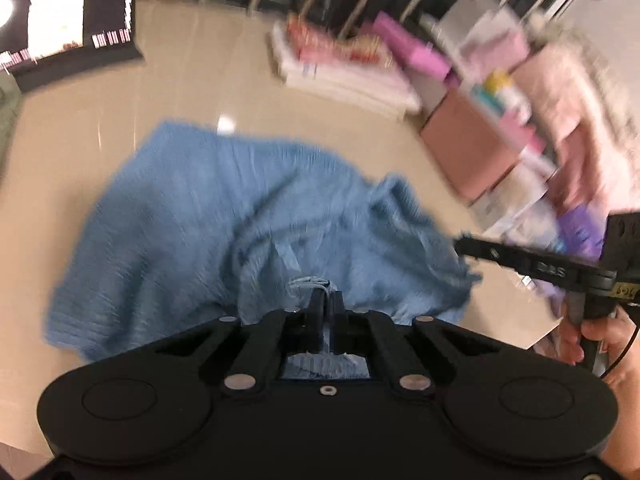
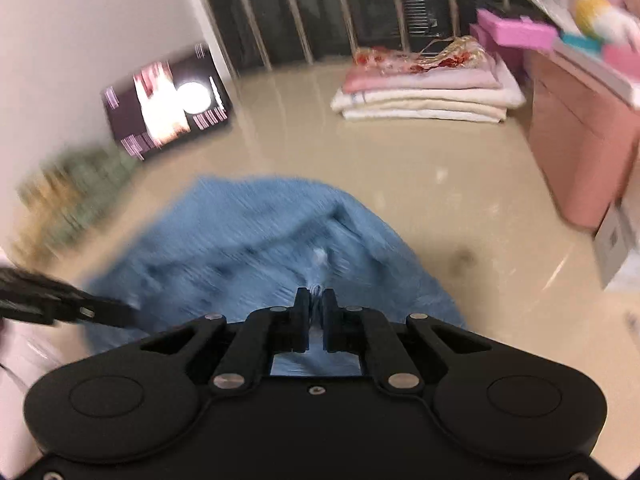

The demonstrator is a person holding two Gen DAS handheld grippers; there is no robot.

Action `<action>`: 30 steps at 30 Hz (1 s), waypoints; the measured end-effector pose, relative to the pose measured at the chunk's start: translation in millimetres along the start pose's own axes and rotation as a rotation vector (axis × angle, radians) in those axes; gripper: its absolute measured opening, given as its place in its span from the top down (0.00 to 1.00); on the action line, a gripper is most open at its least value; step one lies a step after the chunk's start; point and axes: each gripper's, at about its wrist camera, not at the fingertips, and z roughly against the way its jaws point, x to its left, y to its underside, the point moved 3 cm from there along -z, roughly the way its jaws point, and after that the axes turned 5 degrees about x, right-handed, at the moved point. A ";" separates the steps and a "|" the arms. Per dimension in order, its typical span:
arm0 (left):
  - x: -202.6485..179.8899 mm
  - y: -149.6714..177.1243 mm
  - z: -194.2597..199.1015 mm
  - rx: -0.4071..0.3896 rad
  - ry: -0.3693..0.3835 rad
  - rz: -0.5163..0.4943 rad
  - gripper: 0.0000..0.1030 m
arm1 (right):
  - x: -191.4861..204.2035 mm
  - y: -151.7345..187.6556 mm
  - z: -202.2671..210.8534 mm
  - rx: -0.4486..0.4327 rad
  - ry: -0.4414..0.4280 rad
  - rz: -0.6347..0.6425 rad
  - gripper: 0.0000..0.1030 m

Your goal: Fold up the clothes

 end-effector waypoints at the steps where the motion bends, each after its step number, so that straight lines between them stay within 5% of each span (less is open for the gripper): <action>1: 0.6 -1.1 12.9 -0.030 0.004 0.002 0.98 | -0.8 -0.3 13.8 -0.017 -0.063 -0.040 0.95; 6: 13.8 -4.0 87.1 -0.190 0.015 0.024 0.98 | 14.1 15.3 59.8 -0.075 -0.358 -0.173 0.95; 12: 15.5 -6.7 123.6 -0.269 -0.004 0.008 0.98 | 17.8 15.7 106.3 -0.230 -0.519 -0.255 0.95; 15: 21.5 -0.6 109.0 -0.209 -0.040 0.008 0.97 | 19.4 11.0 110.8 -0.244 -0.423 -0.213 0.95; 25: 78.5 41.6 31.2 0.072 -0.069 0.127 0.94 | 11.6 56.8 25.9 0.029 -0.166 -0.188 0.91; 30: 90.2 55.1 33.1 0.075 -0.002 0.169 0.55 | 7.5 66.3 20.3 0.045 -0.155 -0.184 0.59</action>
